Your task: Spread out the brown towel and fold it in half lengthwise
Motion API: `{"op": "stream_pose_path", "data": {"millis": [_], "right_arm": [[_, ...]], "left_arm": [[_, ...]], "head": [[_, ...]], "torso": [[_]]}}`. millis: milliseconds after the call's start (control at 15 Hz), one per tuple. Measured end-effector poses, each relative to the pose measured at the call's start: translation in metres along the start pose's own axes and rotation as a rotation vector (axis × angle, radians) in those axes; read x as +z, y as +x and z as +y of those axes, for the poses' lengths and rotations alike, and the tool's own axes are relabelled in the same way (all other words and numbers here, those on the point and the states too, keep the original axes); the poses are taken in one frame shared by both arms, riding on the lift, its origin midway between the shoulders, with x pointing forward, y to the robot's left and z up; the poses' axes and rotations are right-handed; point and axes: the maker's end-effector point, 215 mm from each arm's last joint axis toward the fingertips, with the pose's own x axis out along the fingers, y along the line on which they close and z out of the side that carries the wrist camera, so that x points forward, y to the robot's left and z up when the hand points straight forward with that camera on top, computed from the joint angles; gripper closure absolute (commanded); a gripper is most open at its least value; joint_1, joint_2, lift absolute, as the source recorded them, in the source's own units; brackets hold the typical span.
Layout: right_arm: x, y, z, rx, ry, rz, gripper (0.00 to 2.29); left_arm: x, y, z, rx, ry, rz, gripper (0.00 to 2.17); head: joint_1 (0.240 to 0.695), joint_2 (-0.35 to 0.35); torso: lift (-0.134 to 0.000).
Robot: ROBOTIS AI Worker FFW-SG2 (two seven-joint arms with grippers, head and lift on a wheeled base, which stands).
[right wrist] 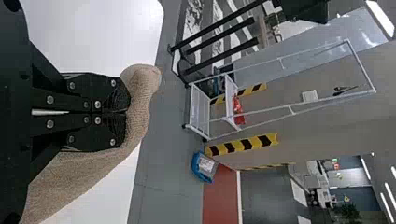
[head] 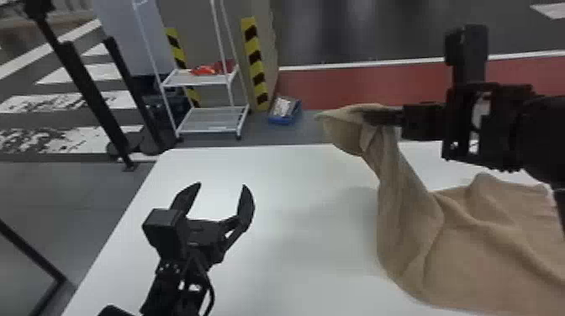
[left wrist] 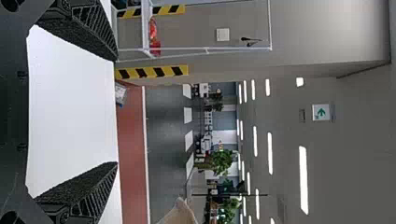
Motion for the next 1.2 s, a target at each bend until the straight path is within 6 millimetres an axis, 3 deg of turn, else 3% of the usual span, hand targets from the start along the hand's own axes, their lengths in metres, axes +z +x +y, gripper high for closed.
{"op": "stream_pose_path", "data": {"millis": [200, 333, 600, 867, 1000, 1200], "right_arm": [[0.009, -0.005, 0.018, 0.069, 0.040, -0.055, 1.93], [-0.005, 0.000, 0.027, 0.084, 0.037, -0.023, 1.93], [-0.078, 0.010, 0.054, 0.134, 0.084, 0.099, 1.93], [-0.125, 0.008, 0.086, 0.167, 0.112, 0.192, 1.92], [-0.143, 0.010, 0.096, 0.159, 0.105, 0.238, 1.89], [-0.186, 0.012, 0.113, 0.194, 0.141, 0.376, 1.84]], "left_arm": [[-0.001, 0.000, 0.000, 0.000, 0.001, 0.002, 0.08], [-0.001, 0.000, -0.001, 0.000, 0.002, 0.004, 0.08], [-0.004, 0.004, 0.000, 0.002, 0.011, 0.009, 0.08], [-0.007, 0.006, 0.002, 0.008, 0.013, 0.014, 0.08], [-0.006, 0.007, 0.002, 0.008, 0.011, 0.013, 0.08], [-0.008, 0.006, 0.001, 0.009, 0.013, 0.016, 0.08]], "head": [[0.607, 0.229], [0.610, 0.236], [0.662, 0.274], [0.695, 0.316], [0.695, 0.328], [0.695, 0.350]], "torso": [[-0.125], [-0.125], [-0.125], [-0.125], [-0.125], [-0.125]]}}
